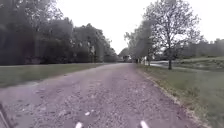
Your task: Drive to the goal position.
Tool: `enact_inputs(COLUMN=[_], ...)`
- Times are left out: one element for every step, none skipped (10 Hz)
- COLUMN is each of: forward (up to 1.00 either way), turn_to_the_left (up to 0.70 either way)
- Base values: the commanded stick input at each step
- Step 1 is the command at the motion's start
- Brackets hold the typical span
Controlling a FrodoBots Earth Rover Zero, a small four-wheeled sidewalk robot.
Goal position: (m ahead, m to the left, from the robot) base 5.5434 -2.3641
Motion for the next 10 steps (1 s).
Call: enact_inputs(forward=[0.70, 0.70, 0.70, 0.70, 0.70, 0.70, 0.70, 0.70, 0.70, 0.70], turn_to_the_left=[0.00, 0.00, 0.00, 0.00, 0.00, 0.00, 0.00, 0.00, 0.00, 0.00])
